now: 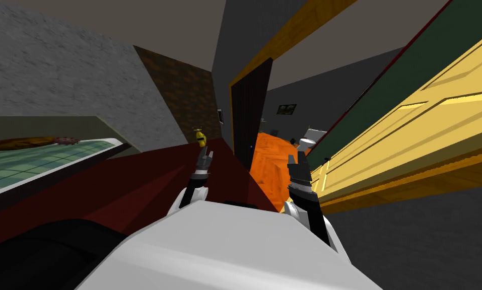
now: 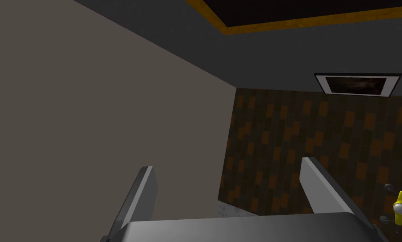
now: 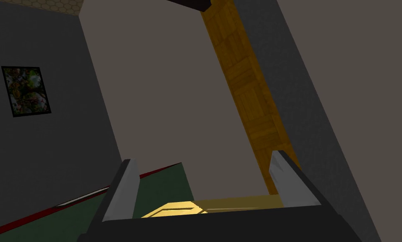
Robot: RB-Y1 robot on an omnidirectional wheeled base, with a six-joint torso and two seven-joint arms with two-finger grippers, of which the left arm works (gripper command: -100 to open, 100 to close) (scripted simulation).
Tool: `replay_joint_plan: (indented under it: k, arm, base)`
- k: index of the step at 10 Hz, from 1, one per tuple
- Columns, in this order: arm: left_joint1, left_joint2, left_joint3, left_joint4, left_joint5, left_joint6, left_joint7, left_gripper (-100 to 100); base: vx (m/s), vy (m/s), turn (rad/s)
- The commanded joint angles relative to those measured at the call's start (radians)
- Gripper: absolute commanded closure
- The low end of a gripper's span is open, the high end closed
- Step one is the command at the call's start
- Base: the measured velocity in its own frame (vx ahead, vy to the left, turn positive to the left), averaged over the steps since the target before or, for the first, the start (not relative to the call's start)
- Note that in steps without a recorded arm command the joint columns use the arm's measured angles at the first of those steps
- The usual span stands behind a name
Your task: Push the door open
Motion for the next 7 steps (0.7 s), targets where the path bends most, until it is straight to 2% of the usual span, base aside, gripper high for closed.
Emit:
replay_joint_plan:
  k: [1, 4, 5, 7]
  arm:
    - [-0.011, 0.003, -0.01, 0.032, -0.001, -0.008, -0.001, -100]
    - [-0.024, 0.01, -0.027, 0.083, -0.002, -0.022, -0.001, -100]
    - [-0.034, 0.015, -0.04, 0.12, -0.003, -0.032, -0.001, -100]
    - [-0.044, 0.02, -0.054, 0.16, -0.003, -0.043, -0.001, -100]
  base:
    - [0.092, 0.007, -0.059]
    - [0.084, 0.025, -0.073]
    - [0.131, 0.037, -0.117]
    - [0.136, 0.036, -0.101]
